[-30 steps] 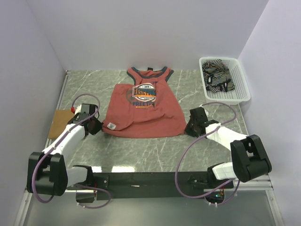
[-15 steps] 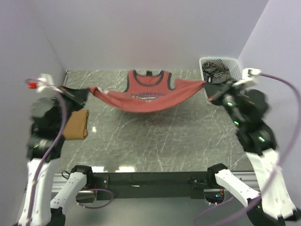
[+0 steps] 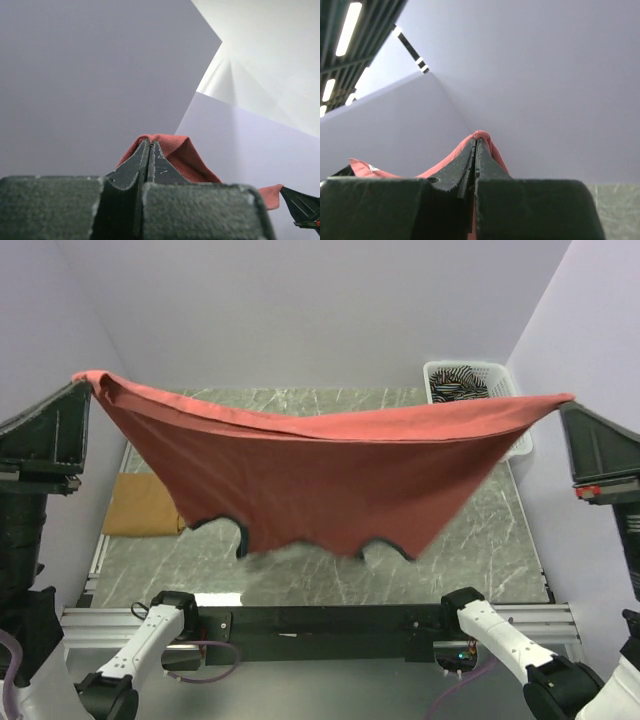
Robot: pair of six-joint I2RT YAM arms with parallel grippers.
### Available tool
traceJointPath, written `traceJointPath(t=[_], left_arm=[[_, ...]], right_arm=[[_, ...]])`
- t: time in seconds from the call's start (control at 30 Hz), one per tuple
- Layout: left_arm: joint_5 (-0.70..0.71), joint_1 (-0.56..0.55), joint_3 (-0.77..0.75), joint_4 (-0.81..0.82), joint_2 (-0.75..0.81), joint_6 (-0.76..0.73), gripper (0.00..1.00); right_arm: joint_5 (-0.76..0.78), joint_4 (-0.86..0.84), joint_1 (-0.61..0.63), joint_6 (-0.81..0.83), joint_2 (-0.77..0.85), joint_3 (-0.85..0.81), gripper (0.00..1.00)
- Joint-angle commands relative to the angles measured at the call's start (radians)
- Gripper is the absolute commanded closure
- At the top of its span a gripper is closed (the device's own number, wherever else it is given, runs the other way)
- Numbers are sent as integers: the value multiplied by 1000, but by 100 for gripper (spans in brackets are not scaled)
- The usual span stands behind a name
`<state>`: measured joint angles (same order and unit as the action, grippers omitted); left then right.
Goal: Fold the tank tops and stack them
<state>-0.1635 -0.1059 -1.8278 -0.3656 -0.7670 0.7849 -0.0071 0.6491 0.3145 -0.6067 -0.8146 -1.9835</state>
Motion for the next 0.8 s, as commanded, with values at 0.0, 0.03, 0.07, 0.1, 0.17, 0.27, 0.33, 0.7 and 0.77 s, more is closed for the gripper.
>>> traceJointPath(t=[0.0,0.03,0.07,0.1,0.17,0.27,0.33,0.7,0.77], left_arm=[[-28,3,-36,53,-104,13,99],[-24,3,-30,65,-129,13,99],[-16,3,-16,76,-143,11,99],[-16,2,-10,108,-159,11,99],[-25,3,18,141,-218,16,99],[-37,2,50,237,-311,30,99],[-51,3,48,321,-401,30,99],[-154,35,-706,413,-1024,13,99],[-180,54,-713,471,-1039,26,99]], right_arm=[[-22,-22,3,25,-99,-70,100],[-24,-41,3,27,-138,-78,100],[-28,-52,3,33,-158,-80,100],[-27,-61,3,38,-181,-86,100],[-25,-101,3,50,-245,-81,100],[-30,-167,0,65,-348,-66,100],[-50,-225,-12,70,-446,-81,100],[-85,-454,-109,36,-935,-600,100],[-55,-593,-109,62,-872,-450,100]])
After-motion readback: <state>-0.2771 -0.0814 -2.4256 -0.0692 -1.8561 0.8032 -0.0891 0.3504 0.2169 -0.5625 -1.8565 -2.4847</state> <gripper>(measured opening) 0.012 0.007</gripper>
